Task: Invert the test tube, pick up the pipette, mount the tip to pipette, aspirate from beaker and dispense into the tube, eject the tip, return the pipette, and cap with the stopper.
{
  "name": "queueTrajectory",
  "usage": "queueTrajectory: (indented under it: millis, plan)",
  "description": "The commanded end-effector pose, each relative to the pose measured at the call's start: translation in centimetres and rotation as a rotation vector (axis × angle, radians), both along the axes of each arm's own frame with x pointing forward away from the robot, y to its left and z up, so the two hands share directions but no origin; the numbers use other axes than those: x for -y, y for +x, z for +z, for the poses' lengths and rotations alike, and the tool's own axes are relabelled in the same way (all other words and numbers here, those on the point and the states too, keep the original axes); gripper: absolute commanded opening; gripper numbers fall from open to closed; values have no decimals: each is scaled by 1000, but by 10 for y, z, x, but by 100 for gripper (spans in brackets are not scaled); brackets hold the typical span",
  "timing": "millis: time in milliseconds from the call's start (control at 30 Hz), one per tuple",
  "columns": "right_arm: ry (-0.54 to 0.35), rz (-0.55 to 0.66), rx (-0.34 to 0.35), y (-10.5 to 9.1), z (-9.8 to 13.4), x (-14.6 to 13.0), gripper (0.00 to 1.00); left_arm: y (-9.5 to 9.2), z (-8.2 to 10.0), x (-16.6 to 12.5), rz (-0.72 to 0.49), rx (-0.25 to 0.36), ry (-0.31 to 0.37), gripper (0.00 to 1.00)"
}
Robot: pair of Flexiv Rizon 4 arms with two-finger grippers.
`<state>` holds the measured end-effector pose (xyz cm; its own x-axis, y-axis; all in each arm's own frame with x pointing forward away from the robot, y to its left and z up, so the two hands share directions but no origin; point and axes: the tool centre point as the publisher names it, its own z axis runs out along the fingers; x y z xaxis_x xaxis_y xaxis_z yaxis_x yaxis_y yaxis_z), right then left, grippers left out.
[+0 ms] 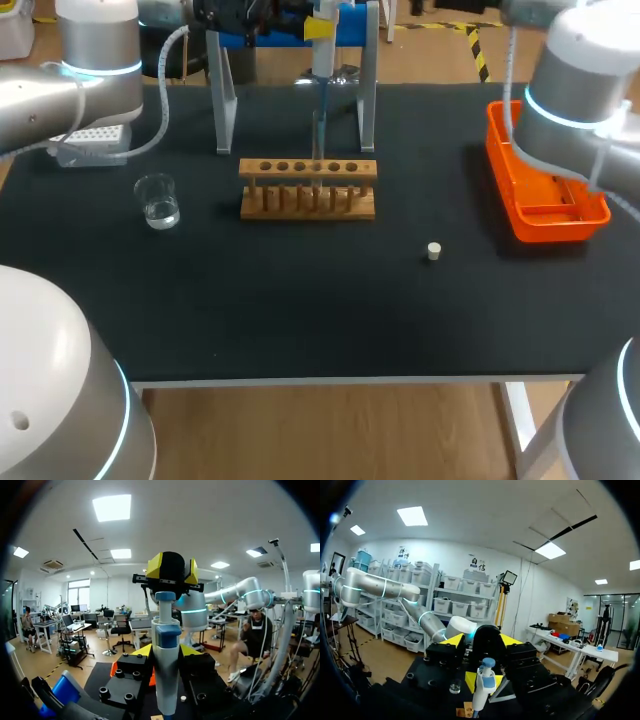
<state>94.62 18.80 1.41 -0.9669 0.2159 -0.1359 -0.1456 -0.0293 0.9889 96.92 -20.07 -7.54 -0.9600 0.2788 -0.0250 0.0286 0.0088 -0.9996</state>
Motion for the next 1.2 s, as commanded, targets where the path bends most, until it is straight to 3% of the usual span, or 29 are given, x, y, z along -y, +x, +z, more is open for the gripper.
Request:
queueTrajectory:
  millis: [33, 267, 467, 600, 1000, 1200]
  plan:
    - [-21, -18, -9, -19, -20, 47, 100, 2, 1, -1, -4, 0, 2, 0]
    - [-125, -54, 25, -25, -75, 80, 100, 2, 1, -1, -4, 0, 2, 0]
    - [-228, -76, -79, -19, -142, 92, 100, 2, 1, -1, -4, 0, 2, 0]
    - [-253, -85, -101, -15, -173, 94, 100, 2, 1, -1, -4, 0, 2, 0]
    - [-338, 26, -70, -2, -250, 44, 100, 2, 1, -1, -4, 0, 2, 0]
    - [-363, 53, -63, 8, -272, 20, 100, 2, 1, -1, -4, 0, 2, 0]
